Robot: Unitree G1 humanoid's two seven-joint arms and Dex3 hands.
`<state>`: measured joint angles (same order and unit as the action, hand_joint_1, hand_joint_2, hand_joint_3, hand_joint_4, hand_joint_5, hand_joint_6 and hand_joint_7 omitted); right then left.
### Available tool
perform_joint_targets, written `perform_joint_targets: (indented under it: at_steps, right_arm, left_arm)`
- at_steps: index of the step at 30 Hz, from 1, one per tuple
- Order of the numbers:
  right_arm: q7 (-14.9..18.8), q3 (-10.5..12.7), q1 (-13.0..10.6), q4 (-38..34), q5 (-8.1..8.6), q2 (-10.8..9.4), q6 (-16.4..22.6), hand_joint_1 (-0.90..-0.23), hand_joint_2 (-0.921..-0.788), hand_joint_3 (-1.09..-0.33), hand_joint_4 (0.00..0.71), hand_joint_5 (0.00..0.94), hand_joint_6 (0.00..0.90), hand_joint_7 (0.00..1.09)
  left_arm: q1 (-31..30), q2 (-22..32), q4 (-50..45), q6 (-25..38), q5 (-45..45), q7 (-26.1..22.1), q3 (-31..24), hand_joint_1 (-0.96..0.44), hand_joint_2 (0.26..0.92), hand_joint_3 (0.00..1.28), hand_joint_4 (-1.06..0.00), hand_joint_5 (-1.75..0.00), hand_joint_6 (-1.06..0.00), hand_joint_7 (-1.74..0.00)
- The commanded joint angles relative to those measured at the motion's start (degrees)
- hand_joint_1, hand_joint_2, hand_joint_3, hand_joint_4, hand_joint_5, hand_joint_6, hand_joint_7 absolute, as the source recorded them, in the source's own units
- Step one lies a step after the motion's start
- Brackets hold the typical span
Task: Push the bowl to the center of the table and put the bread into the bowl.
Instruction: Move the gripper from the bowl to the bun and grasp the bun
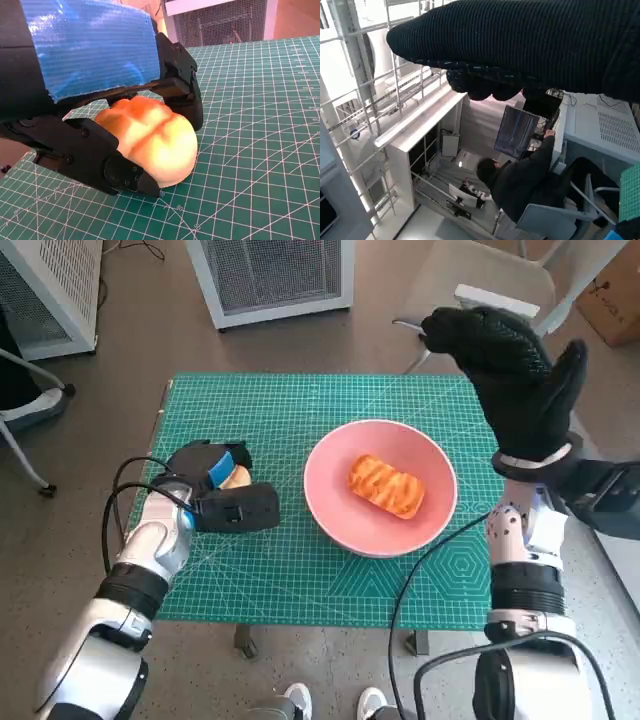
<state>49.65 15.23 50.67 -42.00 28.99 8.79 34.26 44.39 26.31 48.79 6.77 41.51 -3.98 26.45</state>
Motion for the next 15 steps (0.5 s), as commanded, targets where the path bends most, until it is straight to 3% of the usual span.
perform_joint_targets:
  at_steps: [1, 15]
  right_arm:
    - [0.5, -0.1, -1.3, 0.2, -0.21, 0.0, -0.8, -0.64, -0.921, -0.741, 0.254, 0.003, 0.156, 0.39]
    - [0.4, -0.1, -1.4, 0.6, -0.24, -0.1, -1.4, -0.641, -0.921, -0.742, 0.254, 0.002, 0.154, 0.39]
  left_arm:
    - [-1.5, -0.6, 0.9, -0.1, -0.7, -1.1, 0.2, 0.0, 0.92, 0.12, -0.6, -1.34, -0.61, -1.1]
    - [-1.7, -0.6, 0.7, 0.1, -1.1, -1.2, 0.2, 0.0, 0.92, 0.13, -0.59, -1.35, -0.6, -1.11]
